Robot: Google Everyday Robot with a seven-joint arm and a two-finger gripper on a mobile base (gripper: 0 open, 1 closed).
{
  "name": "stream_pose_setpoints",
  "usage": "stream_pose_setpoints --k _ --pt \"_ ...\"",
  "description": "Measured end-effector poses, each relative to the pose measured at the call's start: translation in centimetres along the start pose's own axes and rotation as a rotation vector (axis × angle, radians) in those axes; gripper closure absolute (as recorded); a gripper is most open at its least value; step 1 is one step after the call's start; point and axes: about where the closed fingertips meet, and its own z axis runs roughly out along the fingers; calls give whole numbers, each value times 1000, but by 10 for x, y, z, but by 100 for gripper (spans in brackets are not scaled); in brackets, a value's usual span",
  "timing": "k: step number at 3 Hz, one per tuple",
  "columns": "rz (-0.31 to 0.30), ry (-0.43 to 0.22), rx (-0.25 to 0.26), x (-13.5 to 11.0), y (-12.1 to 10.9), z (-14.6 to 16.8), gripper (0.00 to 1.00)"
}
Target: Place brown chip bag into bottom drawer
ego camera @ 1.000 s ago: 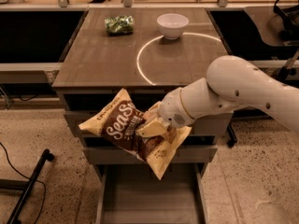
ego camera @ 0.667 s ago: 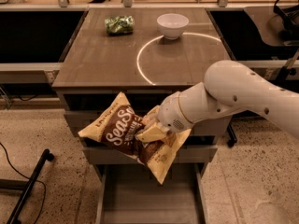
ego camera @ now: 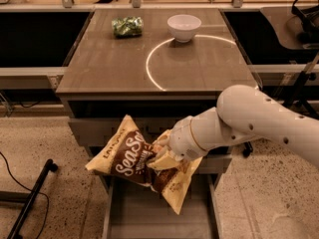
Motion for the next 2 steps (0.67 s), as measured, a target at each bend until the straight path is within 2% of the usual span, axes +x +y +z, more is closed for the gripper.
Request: stream_pose_setpoints --k 2 --pt "8 12 -25 46 18 40 100"
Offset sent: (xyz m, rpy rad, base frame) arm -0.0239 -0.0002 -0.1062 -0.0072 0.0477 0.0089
